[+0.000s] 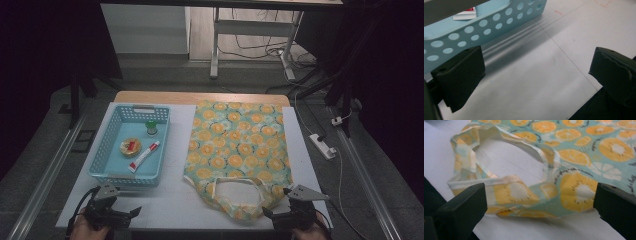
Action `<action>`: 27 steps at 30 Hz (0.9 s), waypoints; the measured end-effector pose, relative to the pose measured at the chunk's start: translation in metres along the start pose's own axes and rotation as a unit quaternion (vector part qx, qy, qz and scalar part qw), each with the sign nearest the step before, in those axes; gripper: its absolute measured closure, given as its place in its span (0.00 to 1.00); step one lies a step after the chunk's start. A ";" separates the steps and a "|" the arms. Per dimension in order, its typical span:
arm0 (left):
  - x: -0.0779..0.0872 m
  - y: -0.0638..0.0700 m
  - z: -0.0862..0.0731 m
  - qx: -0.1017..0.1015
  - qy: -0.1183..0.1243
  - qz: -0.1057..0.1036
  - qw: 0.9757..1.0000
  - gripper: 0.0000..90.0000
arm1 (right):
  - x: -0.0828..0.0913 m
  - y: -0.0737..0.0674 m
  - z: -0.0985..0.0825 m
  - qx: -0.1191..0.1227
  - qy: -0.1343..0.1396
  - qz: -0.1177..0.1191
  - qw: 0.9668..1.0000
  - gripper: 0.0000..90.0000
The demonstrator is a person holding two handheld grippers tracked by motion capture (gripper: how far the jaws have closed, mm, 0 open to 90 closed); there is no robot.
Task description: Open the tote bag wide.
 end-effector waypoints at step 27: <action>-0.001 0.000 0.000 0.000 -0.005 -0.006 1.000 0.00 | -0.023 -0.062 0.017 0.072 -0.039 0.074 0.994 0.00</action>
Point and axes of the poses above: each handheld gripper's, and its own axes: x roughly backward along the jaws, z roughly out of its top, y roughly to its right, the point moved 7 cm from there along -x, roughly forward along the jaws
